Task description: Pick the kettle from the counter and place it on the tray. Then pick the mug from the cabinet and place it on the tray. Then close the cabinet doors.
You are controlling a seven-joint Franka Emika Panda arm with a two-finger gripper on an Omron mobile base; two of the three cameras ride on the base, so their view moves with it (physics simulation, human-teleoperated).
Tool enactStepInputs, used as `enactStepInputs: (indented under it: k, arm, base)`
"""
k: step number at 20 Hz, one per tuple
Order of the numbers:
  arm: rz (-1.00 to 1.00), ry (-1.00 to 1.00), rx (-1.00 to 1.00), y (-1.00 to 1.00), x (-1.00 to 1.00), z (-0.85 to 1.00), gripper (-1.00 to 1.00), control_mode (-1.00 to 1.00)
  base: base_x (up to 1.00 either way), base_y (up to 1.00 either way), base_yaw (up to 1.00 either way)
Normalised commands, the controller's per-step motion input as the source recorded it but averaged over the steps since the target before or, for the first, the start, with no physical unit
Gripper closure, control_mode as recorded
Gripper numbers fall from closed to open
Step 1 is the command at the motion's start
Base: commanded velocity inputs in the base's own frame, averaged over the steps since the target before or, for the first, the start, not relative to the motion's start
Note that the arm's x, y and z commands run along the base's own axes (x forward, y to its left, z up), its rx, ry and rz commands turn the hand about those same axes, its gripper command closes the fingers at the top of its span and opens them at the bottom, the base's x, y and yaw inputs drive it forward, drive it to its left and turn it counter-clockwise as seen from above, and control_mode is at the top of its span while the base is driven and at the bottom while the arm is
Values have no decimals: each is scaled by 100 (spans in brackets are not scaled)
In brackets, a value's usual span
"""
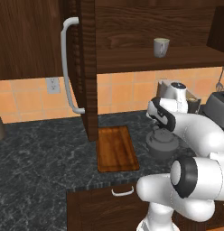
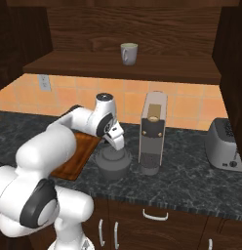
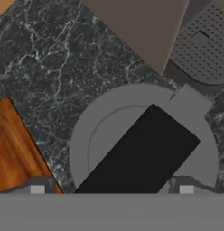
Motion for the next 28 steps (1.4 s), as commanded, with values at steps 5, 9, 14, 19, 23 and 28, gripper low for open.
enactStepInputs:
  k: [5,9,14,19,23,28]
  arm:
    - [0,1,0,0,1,-2,100,-100]
    - [0,0,0,0,0,-1,100,-100]
    - [0,-13,0,18,-28,26,100,-100]
    - [0,-23,-4,56,-50,83,100,-100]
    - [0,-26,-8,100,-7,42,100,-100]
    - [0,-8,-1,93,9,28,100,-100]
  base:
    - [0,0,0]
    - [0,0,0]
    - [0,0,0]
    - [0,0,0]
    - [0,0,0]
    - [0,0,0]
